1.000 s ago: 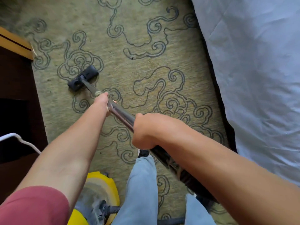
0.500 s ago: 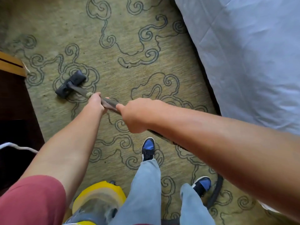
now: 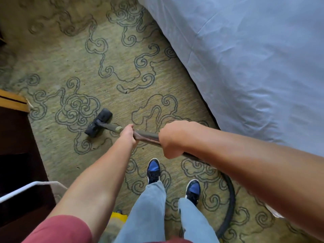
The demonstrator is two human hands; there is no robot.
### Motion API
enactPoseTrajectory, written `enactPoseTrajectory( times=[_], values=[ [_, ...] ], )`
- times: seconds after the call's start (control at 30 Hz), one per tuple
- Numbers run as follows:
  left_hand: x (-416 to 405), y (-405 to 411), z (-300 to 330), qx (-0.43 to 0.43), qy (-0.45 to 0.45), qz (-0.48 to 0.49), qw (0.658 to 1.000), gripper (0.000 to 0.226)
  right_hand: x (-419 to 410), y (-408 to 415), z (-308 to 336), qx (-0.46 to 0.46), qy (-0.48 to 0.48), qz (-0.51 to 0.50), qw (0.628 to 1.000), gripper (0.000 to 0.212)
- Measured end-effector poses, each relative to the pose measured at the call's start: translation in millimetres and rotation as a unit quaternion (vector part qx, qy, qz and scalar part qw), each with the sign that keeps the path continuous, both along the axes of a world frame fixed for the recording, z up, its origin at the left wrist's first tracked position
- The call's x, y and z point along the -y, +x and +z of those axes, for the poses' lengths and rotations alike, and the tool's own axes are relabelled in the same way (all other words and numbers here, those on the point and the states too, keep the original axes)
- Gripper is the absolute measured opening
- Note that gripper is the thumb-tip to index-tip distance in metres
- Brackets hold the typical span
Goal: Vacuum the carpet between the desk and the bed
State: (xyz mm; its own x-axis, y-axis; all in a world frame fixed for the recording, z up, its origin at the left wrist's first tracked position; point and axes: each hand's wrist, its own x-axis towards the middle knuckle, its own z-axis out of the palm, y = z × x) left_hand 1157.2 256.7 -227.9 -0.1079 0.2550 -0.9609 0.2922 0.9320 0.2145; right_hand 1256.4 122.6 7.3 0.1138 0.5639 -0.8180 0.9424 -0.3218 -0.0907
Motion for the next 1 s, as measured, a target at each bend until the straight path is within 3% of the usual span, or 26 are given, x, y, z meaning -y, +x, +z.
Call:
enactPoseTrajectory(
  times=[0.1,0.27,0.47,0.6,0.7,1.0],
  values=[
    [48,10,8,-0.005,-0.021,-0.016,1.000,0.016,44,9,15,0.006,-0.019,-0.016,1.000,0.031],
    [133,31,20,0.027,0.022,0.043,0.998,0.048,129,21,29,0.005,-0.025,-0.059,0.998,0.033],
    [209,51,26,0.028,0.030,0.060,0.997,0.028,212,29,20,0.000,-0.033,-0.114,0.993,0.037],
    [229,58,31,0.015,0.030,0.048,0.998,0.028,234,36,15,-0.022,-0.065,-0.146,0.987,0.051],
    [234,64,40,0.020,0.023,0.022,0.999,0.022,238,41,15,-0.036,-0.063,-0.145,0.987,0.044],
    [259,87,79,0.038,0.028,-0.023,0.999,0.037,291,61,49,-0.038,-0.030,-0.144,0.988,0.052]
  ],
)
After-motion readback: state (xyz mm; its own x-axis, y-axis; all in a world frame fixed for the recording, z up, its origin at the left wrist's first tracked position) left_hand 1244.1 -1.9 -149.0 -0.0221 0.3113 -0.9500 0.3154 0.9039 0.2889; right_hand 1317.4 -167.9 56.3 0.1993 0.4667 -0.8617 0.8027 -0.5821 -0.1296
